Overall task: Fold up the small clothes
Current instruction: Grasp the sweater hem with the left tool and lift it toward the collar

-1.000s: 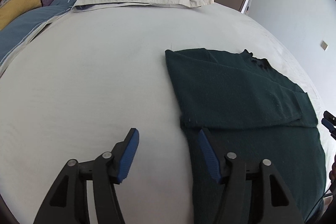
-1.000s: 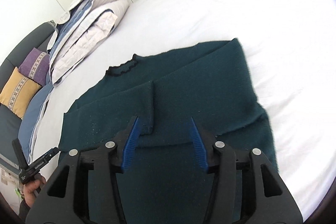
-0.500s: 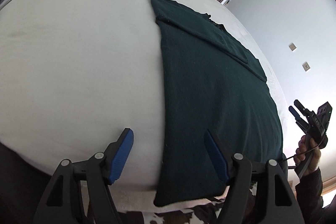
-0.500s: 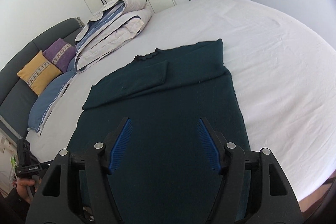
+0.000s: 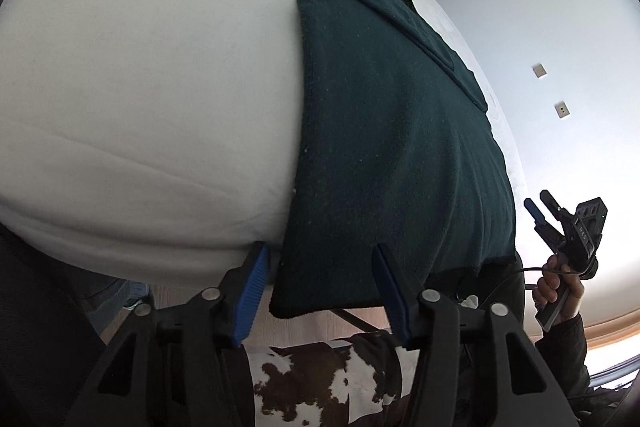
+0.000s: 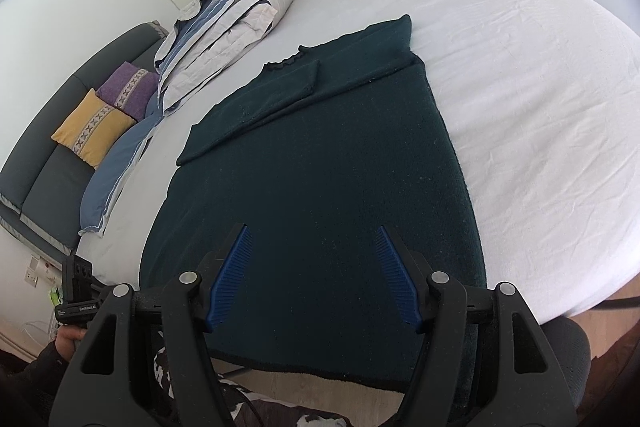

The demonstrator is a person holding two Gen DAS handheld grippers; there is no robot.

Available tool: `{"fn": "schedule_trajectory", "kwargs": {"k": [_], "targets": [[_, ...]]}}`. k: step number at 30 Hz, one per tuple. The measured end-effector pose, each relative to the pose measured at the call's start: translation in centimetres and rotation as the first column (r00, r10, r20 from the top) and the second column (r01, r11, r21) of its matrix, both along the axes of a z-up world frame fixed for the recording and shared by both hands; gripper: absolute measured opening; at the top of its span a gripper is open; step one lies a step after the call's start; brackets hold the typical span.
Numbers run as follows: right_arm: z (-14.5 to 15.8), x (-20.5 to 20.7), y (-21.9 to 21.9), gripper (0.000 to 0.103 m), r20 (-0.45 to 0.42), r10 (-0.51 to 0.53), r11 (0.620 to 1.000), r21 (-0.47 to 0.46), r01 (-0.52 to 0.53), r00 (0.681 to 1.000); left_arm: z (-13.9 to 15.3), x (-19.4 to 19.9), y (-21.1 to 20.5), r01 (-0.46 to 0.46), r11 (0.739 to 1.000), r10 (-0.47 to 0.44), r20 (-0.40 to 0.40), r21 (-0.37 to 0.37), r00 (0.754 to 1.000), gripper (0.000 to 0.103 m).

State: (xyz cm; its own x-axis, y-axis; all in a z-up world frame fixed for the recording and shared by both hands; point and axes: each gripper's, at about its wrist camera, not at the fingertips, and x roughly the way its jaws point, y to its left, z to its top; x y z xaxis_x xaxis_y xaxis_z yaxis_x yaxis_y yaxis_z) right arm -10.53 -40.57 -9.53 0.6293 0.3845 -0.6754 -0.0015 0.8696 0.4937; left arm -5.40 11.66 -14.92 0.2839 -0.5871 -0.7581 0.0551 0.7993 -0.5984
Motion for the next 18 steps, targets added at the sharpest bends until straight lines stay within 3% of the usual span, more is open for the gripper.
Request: {"fn": "schedule_trajectory", "kwargs": {"k": [6, 10, 11, 12, 13, 18], "targets": [[0.3, -1.1, -1.4, 0.063, -0.017, -0.003, 1.000, -0.013, 0.003, 1.000, -0.6, 0.6, 0.7, -0.017, 0.998, 0.015, -0.032, -0.063, 0.999, 0.050], [0.5, -1.9, -3.5, 0.063, -0.060, -0.040, 0.998, -0.053, 0.037, 0.997, -0.4, 0.5, 0.3, 0.005, 0.999, -0.006, -0.024, -0.033, 1.000, 0.046], [0.5, -2.0, -4.0, 0.063, -0.079, -0.054, 0.996, -0.070, 0.049, 0.995, -0.4, 0.5, 0.1, 0.012, 1.000, -0.013, -0.027, -0.020, 1.000, 0.038], [0.4, -2.3, -4.7, 0.063, -0.093, -0.070, 0.994, -0.085, 0.063, 0.993, -0.6, 0.4, 0.0, 0.029, 0.999, -0.029, -0.042, -0.016, 0.999, 0.021], [0.4, -2.6, -5.4, 0.063, -0.105, -0.083, 0.993, -0.092, 0.073, 0.991, -0.9, 0.5, -0.3, 0.042, 0.999, -0.042, -0.059, -0.009, 0.997, 0.016], [-1.5, -2.9, -8.0, 0.063, -0.233, -0.114, 0.991, -0.092, 0.095, 0.966, -1.0, 0.3, -1.2, 0.065, 0.998, -0.064, -0.054, 0.026, 0.996, 0.008]]}}
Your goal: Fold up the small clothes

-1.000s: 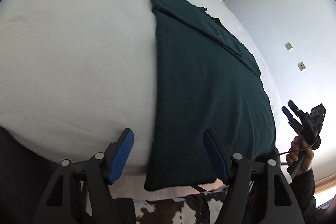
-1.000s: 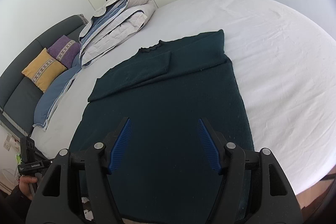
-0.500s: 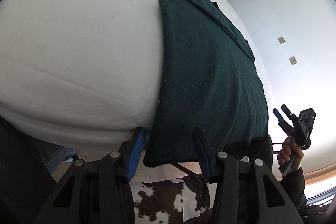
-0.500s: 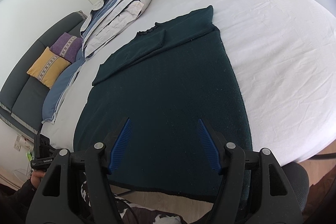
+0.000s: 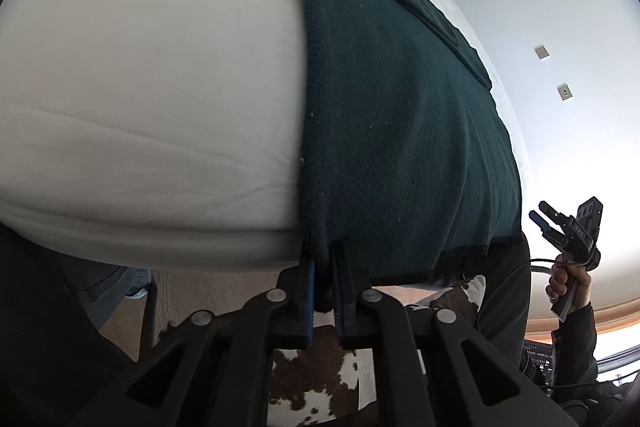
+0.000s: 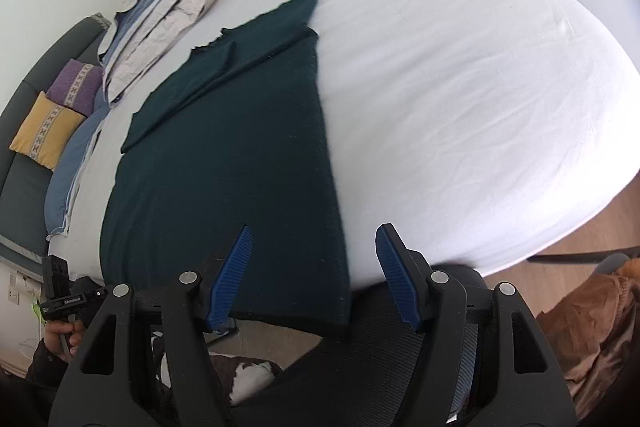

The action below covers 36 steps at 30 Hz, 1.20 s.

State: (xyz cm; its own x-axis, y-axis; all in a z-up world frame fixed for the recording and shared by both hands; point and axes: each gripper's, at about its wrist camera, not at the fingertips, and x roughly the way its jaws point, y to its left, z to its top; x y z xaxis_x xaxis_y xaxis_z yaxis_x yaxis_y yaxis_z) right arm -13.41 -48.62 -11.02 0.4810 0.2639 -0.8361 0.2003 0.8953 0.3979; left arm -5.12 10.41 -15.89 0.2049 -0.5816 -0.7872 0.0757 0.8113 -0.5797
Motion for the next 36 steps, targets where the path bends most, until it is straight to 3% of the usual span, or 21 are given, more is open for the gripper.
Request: {"fn": "schedule_trajectory", "kwargs": {"k": [7, 12, 19, 20, 21, 23, 28, 36], "targets": [[-2.6, 1.1, 0.9, 0.058, -0.097, 0.070, 0.997, 0.024, -0.068, 0.993, 0.7, -0.5, 0.6, -0.003, 1.000, 0.003, 0.023, -0.003, 1.000, 0.007], [-4.9, 1.8, 1.4, 0.034, -0.219, 0.082, 0.997, 0.006, -0.083, 0.972, 1.5, -0.8, 1.6, -0.027, 0.999, 0.028, 0.040, -0.035, 0.999, 0.007], [-5.2, 2.0, 2.8, 0.033, -0.265, 0.136, 0.990, 0.008, -0.138, 0.955, 2.1, -1.0, 2.0, -0.040, 0.996, 0.044, 0.050, -0.079, 0.998, 0.007], [-5.3, 2.0, 2.9, 0.024, -0.267, 0.135, 0.990, 0.008, -0.138, 0.954, 2.2, -1.0, 1.9, -0.041, 0.996, 0.045, 0.051, -0.078, 0.998, 0.007], [-5.1, 2.0, 2.9, 0.013, -0.264, 0.129, 0.991, 0.009, -0.132, 0.956, 2.2, -1.0, 1.8, -0.040, 0.996, 0.044, 0.052, -0.075, 0.998, 0.007], [-5.0, 1.5, 3.0, 0.007, -0.252, 0.132, 0.991, 0.011, -0.133, 0.959, 2.4, -0.9, 1.7, -0.036, 0.997, 0.041, 0.057, -0.074, 0.998, 0.007], [-3.4, 0.4, 3.2, 0.006, -0.171, 0.141, 0.989, 0.065, -0.132, 0.975, 3.1, -1.0, 1.5, -0.026, 0.995, 0.034, 0.079, -0.094, 0.996, 0.006], [0.9, 0.6, 3.0, 0.006, 0.021, 0.119, 0.966, 0.230, -0.121, 0.993, 5.2, -0.7, 2.8, -0.067, 0.960, 0.096, 0.095, -0.270, 0.991, 0.006]]}}
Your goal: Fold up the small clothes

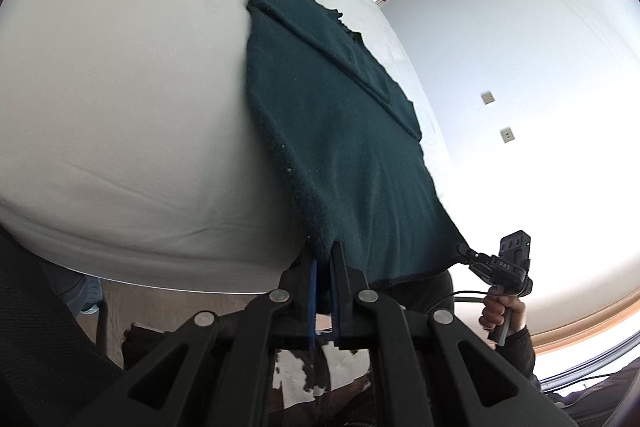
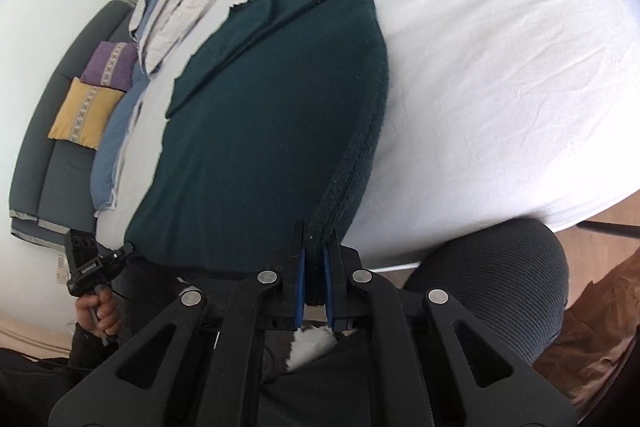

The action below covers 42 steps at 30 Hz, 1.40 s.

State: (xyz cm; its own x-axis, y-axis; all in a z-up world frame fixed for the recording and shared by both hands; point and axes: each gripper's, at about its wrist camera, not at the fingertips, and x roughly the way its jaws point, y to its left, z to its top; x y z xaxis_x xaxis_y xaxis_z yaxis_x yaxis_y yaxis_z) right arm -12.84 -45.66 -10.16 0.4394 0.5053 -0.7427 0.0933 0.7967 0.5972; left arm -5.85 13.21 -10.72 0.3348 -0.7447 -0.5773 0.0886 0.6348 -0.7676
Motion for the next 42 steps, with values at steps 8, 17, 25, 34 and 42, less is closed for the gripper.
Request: {"fn": "schedule_trajectory", "kwargs": {"k": [8, 17, 25, 34, 42], "targets": [[3.4, 3.0, -1.0, 0.006, 0.142, -0.100, 0.986, 0.149, 0.078, 0.985, 2.6, 1.8, 1.3, -0.066, 0.984, 0.073, 0.035, -0.168, 0.997, 0.006], [6.5, 9.9, -1.8, 0.006, 0.230, -0.167, 0.975, 0.184, 0.126, 0.959, 4.1, 6.0, 1.9, -0.142, 0.945, 0.157, 0.026, -0.294, 0.987, 0.006], [8.6, 17.7, -3.3, 0.006, 0.286, -0.223, 0.968, 0.179, 0.177, 0.932, 4.7, 11.4, 2.8, -0.201, 0.928, 0.221, 0.028, -0.314, 0.975, 0.006], [8.4, 25.3, -3.1, 0.006, 0.317, -0.249, 0.968, 0.120, 0.222, 0.915, 3.8, 19.2, 3.0, -0.254, 0.917, 0.267, 0.001, -0.308, 0.964, 0.006], [5.4, 33.1, -3.2, 0.006, 0.278, -0.293, 0.956, 0.081, 0.281, 0.915, 3.7, 27.2, 1.6, -0.265, 0.925, 0.278, 0.008, -0.270, 0.961, 0.006]]}}
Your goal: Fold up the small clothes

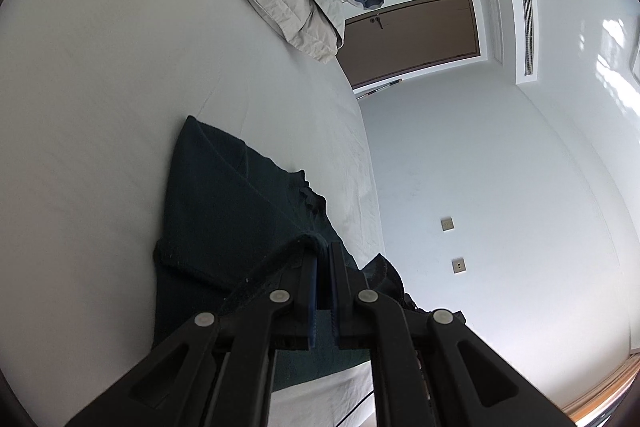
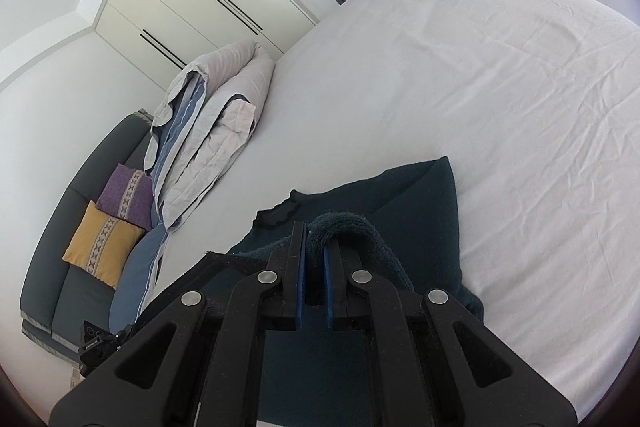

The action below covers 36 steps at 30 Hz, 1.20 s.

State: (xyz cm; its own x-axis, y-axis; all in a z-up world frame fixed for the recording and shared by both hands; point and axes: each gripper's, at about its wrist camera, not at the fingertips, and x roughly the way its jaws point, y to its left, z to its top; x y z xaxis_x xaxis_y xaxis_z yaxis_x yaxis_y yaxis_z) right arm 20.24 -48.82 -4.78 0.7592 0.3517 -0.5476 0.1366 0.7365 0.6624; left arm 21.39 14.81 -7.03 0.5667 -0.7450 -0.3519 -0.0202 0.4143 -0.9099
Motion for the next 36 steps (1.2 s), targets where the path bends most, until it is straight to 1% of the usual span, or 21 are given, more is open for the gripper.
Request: {"fn": "schedule_trajectory", "kwargs": {"k": [6, 9, 16, 18, 19, 20, 21, 22, 23, 24, 25, 27, 30, 34, 36], "targets": [[-3.9, 5.3, -1.5, 0.006, -0.060, -0.065, 0.997, 0.032, 0.067, 0.996, -0.8, 6.1, -0.8, -0.019, 1.000, 0.020, -0.026, 0.021, 0.999, 0.006], [-5.9, 7.6, -2.0, 0.006, -0.093, -0.091, 0.995, 0.032, 0.095, 0.992, -1.9, 8.7, -1.4, -0.031, 0.999, 0.033, -0.050, 0.041, 0.998, 0.006], [-10.3, 12.8, -2.7, 0.006, -0.146, -0.111, 0.992, 0.044, 0.118, 0.983, -5.5, 12.8, -2.0, -0.053, 0.994, 0.064, -0.112, 0.101, 0.992, 0.006], [-11.6, 14.0, -2.6, 0.008, -0.181, -0.114, 0.991, 0.042, 0.124, 0.977, -6.6, 13.5, -2.1, -0.054, 0.991, 0.073, -0.147, 0.124, 0.986, 0.006], [-12.2, 14.5, -2.6, 0.009, -0.197, -0.111, 0.992, 0.042, 0.122, 0.974, -7.1, 13.6, -2.0, -0.058, 0.990, 0.078, -0.160, 0.126, 0.984, 0.013], [-12.7, 14.9, -2.6, 0.015, -0.203, -0.102, 0.992, 0.051, 0.114, 0.974, -7.4, 13.6, -1.9, -0.059, 0.990, 0.081, -0.170, 0.129, 0.982, 0.021], [-12.9, 15.2, -2.8, 0.021, -0.201, -0.084, 0.993, 0.070, 0.099, 0.976, -7.5, 13.6, -1.8, -0.063, 0.989, 0.086, -0.178, 0.131, 0.980, 0.043], [-12.9, 15.3, -2.9, 0.025, -0.188, -0.082, 0.992, 0.077, 0.098, 0.979, -7.5, 13.3, -1.7, -0.072, 0.988, 0.095, -0.180, 0.134, 0.979, 0.059], [-12.6, 15.3, -2.8, 0.036, -0.174, -0.086, 0.993, 0.070, 0.099, 0.981, -7.3, 13.1, -1.5, -0.083, 0.987, 0.107, -0.177, 0.140, 0.978, 0.063], [-12.1, 15.2, -2.8, 0.051, -0.156, -0.090, 0.993, 0.057, 0.100, 0.984, -7.0, 12.9, -1.2, -0.091, 0.986, 0.114, -0.170, 0.140, 0.979, 0.067], [-11.7, 15.2, -2.7, 0.053, -0.142, -0.094, 0.994, 0.041, 0.101, 0.985, -6.8, 12.6, -1.0, -0.095, 0.987, 0.116, -0.164, 0.131, 0.980, 0.067], [-10.9, 15.0, -2.5, 0.054, -0.143, -0.097, 0.995, 0.004, 0.099, 0.985, -6.0, 11.9, -0.8, -0.102, 0.988, 0.118, -0.147, 0.115, 0.982, 0.067], [-9.7, 14.1, -2.1, 0.054, -0.154, -0.103, 0.994, -0.042, 0.098, 0.983, -4.5, 10.4, -1.2, -0.079, 0.986, 0.094, -0.102, 0.145, 0.990, 0.067], [-7.9, 12.0, -0.5, 0.053, -0.148, -0.067, 0.990, -0.130, 0.048, 0.987, -2.8, 7.9, -2.8, -0.023, 0.970, 0.037, -0.051, 0.244, 0.998, 0.067], [-7.3, 10.9, 0.4, 0.053, -0.148, -0.051, 0.984, -0.178, 0.025, 0.988, -2.5, 6.6, -4.1, 0.013, 0.950, -0.001, -0.040, 0.311, 0.999, 0.067]]}}
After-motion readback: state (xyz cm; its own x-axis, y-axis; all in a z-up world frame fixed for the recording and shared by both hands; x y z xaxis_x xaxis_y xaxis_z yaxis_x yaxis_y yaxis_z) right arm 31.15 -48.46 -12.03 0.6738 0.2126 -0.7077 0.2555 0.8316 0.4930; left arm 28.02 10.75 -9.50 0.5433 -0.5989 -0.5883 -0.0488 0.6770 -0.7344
